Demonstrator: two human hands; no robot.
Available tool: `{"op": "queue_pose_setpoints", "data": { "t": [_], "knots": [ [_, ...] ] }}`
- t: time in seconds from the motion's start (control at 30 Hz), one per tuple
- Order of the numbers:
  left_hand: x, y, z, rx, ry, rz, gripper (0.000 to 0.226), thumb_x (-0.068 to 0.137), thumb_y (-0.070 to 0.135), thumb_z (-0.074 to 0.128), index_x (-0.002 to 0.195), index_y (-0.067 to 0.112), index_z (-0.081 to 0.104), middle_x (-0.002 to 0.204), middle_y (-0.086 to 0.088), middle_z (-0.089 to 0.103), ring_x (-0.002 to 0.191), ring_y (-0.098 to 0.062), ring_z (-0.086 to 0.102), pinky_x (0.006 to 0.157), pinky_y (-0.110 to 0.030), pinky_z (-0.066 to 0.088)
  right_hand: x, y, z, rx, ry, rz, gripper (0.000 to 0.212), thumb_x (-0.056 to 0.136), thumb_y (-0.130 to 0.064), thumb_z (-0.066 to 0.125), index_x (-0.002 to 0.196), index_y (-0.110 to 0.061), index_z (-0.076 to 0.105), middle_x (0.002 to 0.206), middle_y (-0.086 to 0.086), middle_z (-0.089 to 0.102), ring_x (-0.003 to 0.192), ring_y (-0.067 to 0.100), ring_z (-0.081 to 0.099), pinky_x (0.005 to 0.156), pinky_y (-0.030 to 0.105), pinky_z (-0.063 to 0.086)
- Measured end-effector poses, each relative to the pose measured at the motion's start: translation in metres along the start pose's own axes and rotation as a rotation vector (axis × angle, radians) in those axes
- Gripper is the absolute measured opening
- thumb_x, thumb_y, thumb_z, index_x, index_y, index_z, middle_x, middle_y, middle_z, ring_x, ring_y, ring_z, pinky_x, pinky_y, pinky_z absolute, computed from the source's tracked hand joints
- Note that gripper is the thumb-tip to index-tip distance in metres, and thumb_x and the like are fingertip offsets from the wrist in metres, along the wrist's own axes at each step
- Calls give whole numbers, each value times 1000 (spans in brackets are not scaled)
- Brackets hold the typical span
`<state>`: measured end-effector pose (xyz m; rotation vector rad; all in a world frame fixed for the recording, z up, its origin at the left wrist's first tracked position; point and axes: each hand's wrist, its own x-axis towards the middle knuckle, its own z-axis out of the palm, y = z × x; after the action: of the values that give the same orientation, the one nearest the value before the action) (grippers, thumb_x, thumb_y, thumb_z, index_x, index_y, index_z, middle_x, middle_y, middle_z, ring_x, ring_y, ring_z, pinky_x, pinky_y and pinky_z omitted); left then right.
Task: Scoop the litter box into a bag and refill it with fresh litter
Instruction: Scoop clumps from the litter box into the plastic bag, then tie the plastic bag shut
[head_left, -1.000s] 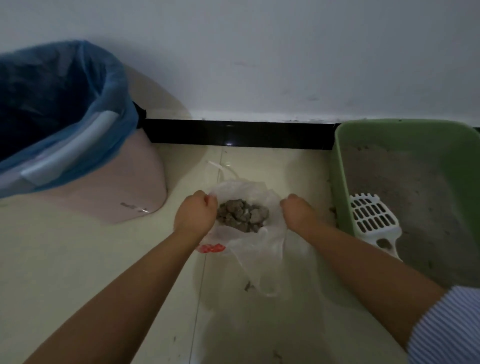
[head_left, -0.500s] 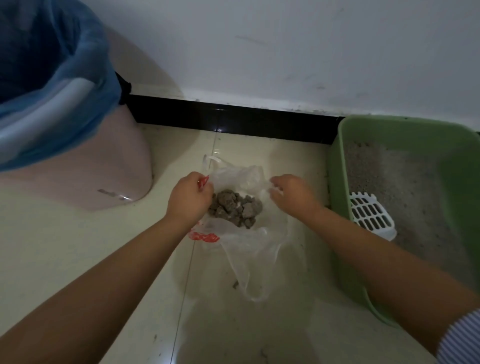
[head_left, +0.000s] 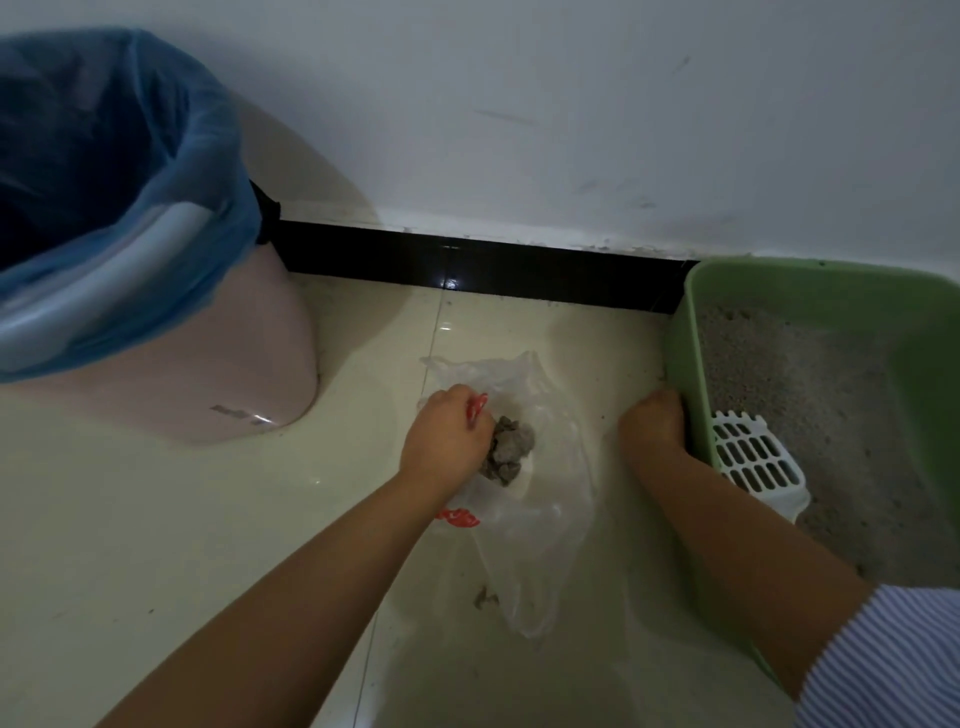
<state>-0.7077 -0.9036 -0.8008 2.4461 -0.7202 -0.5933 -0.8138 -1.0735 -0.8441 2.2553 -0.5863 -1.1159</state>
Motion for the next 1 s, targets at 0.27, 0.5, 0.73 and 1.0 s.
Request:
{"op": "queue_pose_setpoints", "data": {
  "t": [0.27,0.5,0.73,1.0],
  "knots": [
    [1,-14,-14,-66,91,-54,26,95,19,45,107,0,58,103,-16,60,98,-28,54,65,-22,26,-24,15,-44,918,270,-192,28,95,-18,46,111,-2,63,111,13,62,101,26,58,85,31,44],
    [0,-11,-29,-165,121,-120,33,95,19,46,125,4,50,115,-15,60,95,-27,56,75,-25,36,-50,0,-48,1072,207,-211,57,90,-42,51,133,-5,44,132,15,48,116,28,50,93,32,42],
    [15,-16,-53,-1072,-158,-613,26,88,32,61,88,7,63,77,-8,70,73,-20,66,70,-31,55,-94,-54,-21,1951,-541,-53,38,78,-14,71,108,0,54,90,9,69,81,20,65,61,27,47],
    [14,-10,-84,-1306,-131,-293,28,88,7,37,71,12,59,48,6,63,48,-6,59,56,-18,48,-89,-6,-41,2441,-344,-24,31,94,2,42,66,-12,42,51,5,41,34,12,47,38,20,43]
  ]
}}
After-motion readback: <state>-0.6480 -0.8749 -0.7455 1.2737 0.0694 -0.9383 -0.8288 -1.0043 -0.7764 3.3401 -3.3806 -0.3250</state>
